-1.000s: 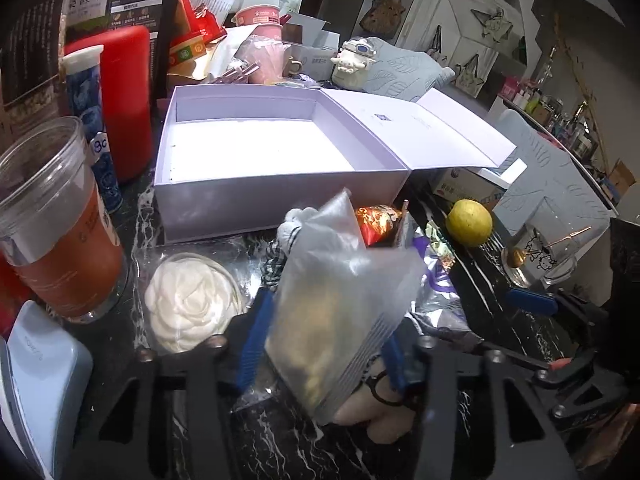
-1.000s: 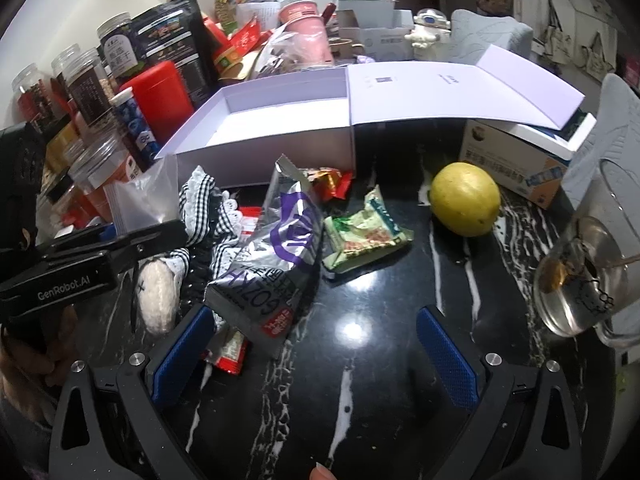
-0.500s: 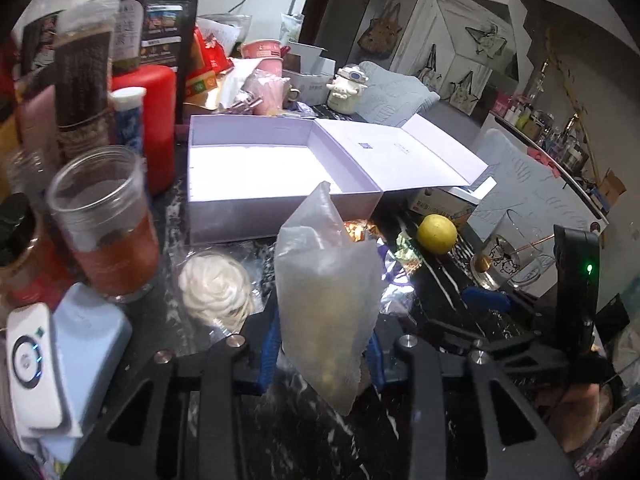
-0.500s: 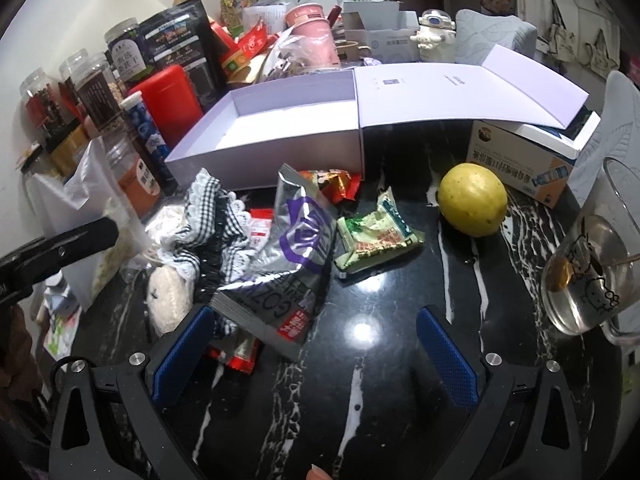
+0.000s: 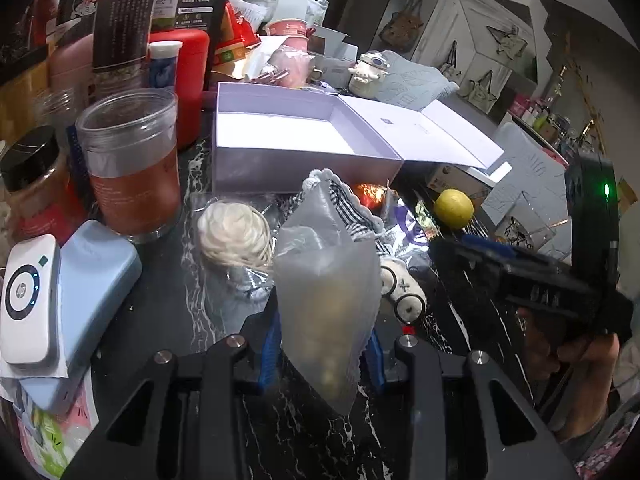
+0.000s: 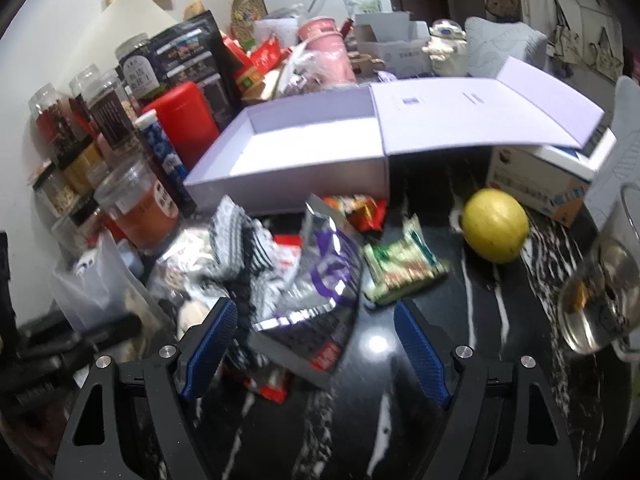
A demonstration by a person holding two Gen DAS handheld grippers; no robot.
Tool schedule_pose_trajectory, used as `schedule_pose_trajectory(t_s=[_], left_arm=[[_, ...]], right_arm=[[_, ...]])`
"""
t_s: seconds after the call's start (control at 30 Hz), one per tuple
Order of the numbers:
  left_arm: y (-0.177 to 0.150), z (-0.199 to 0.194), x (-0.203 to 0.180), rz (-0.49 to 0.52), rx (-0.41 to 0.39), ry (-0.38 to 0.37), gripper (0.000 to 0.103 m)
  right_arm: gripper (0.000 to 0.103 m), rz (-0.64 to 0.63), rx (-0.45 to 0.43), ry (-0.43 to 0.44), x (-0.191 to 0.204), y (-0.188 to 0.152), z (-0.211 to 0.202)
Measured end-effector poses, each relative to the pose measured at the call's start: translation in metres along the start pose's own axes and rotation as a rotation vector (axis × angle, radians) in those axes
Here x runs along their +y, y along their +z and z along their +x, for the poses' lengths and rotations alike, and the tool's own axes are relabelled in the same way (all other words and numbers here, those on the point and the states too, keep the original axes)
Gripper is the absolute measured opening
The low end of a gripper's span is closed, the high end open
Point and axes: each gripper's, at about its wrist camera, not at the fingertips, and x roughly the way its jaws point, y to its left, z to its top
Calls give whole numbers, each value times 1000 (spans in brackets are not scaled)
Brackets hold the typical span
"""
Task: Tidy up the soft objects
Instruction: 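Grasp the silver-and-purple snack bag with the right tool while the left tool lifts the clear bag, then carry the clear bag and silver snack bag over the open white box with both tools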
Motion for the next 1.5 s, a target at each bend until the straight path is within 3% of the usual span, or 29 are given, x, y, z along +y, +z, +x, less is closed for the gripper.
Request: schedule_pose_trajectory(t_s=[0.07,0.13,0.2,0.4,0.5,0.57,0.7,1.1,1.5], left_arm=[[0,2,0,7,0,4,36],[-1,3,-1,13,-3,14,36],[-3,5,0,16,1,22,36],[-5,14,4,4,29,17,36],[-7,18,6,0,32,20,36],[-7,19,8,-8,34,12,36],[-6,19,8,-10,19,29,35],[-9,-8,0,-19,-36,50,35],[2,-47,-19,50,-159,66,35]], right_arm=[[77,-6,-15,-34,3,4,4],[60,-10,-13,-93,3,7,11],[60,5,20,-117,0,7,23],[61,78,127,-72,-14,-3,50],[65,28,105,-107,-9,-6,47],[49,15,90,-113,-8,-8,44],[42,34,69,-74,-14,-14,35],[40,39,61,17,-12,-47,-9],[40,-38,6,74,16,-50,-41]])
